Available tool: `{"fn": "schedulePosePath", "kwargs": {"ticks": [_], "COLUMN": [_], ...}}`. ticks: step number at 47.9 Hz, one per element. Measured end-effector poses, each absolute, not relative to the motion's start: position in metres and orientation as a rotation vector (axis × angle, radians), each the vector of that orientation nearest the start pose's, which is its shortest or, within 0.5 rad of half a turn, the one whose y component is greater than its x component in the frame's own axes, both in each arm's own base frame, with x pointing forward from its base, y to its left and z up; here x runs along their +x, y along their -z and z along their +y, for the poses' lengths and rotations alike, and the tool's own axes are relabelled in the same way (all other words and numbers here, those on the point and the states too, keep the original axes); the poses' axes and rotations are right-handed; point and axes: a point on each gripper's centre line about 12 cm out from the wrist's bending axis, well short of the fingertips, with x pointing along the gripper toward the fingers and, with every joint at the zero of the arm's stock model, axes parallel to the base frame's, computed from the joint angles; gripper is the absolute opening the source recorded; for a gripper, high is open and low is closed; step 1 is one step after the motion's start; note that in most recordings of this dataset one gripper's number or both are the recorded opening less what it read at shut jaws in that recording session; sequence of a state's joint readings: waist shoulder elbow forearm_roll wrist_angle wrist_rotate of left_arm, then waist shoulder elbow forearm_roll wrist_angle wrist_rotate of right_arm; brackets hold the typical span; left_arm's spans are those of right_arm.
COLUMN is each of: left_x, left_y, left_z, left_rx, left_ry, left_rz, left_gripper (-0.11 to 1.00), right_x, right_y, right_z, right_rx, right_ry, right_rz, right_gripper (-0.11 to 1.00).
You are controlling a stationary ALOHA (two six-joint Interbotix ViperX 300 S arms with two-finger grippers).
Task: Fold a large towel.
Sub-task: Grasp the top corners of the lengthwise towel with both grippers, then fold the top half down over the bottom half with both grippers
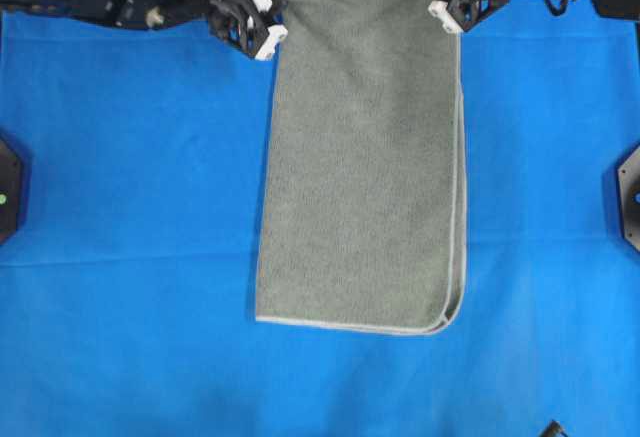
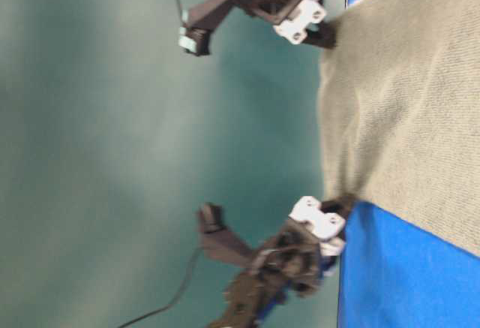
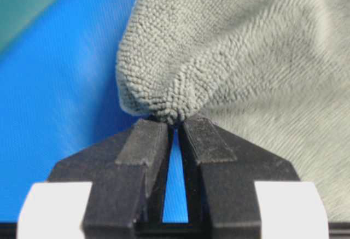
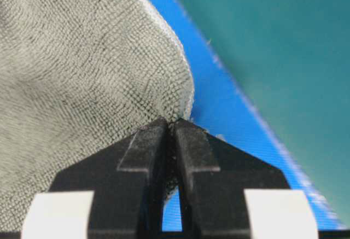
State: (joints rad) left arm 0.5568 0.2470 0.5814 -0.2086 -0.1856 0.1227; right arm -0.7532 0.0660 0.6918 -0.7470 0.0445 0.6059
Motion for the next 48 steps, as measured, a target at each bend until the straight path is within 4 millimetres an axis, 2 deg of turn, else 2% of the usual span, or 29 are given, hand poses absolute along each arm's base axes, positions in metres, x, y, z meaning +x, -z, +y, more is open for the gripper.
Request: {"fn": "schedulePosePath", "kwargs": {"ticks": [2, 7, 16, 20, 27, 32, 39, 45, 48], "left_x": [0.361, 0.362, 0.364, 0.365, 0.366, 0.365, 0.36, 0.355, 0.354], "left_y": [-0.123, -0.138, -0.145, -0.15, -0.154, -0.154, -0.149, -0.144, -0.143], "left_z": [0.23, 0.228, 0.212, 0.198, 0.159, 0.116, 0.055, 0.013, -0.004], "left_rx": [-0.23, -0.213, -0.203, -0.199, -0.178, -0.148, -0.098, -0.075, -0.067], "left_ry": [-0.598, -0.592, -0.558, -0.526, -0.436, -0.337, -0.185, -0.082, -0.037], "left_rz": [0.586, 0.556, 0.553, 0.562, 0.581, 0.598, 0.631, 0.646, 0.648], "left_gripper": [0.04, 0.04, 0.04, 0.04, 0.04, 0.04, 0.04, 0.04, 0.04], "right_x": [0.274, 0.271, 0.264, 0.263, 0.262, 0.257, 0.248, 0.245, 0.246], "right_y": [-0.139, -0.147, -0.155, -0.165, -0.187, -0.194, -0.199, -0.201, -0.2], "right_z": [-0.263, -0.261, -0.25, -0.236, -0.19, -0.15, -0.088, -0.041, -0.024], "right_rx": [0.152, 0.148, 0.149, 0.134, 0.105, 0.098, 0.104, 0.127, 0.141], "right_ry": [0.689, 0.695, 0.695, 0.678, 0.622, 0.566, 0.437, 0.308, 0.257], "right_rz": [0.789, 0.773, 0.753, 0.734, 0.711, 0.713, 0.707, 0.704, 0.71], "right_gripper": [0.05, 0.05, 0.05, 0.05, 0.05, 0.05, 0.05, 0.05, 0.05]}}
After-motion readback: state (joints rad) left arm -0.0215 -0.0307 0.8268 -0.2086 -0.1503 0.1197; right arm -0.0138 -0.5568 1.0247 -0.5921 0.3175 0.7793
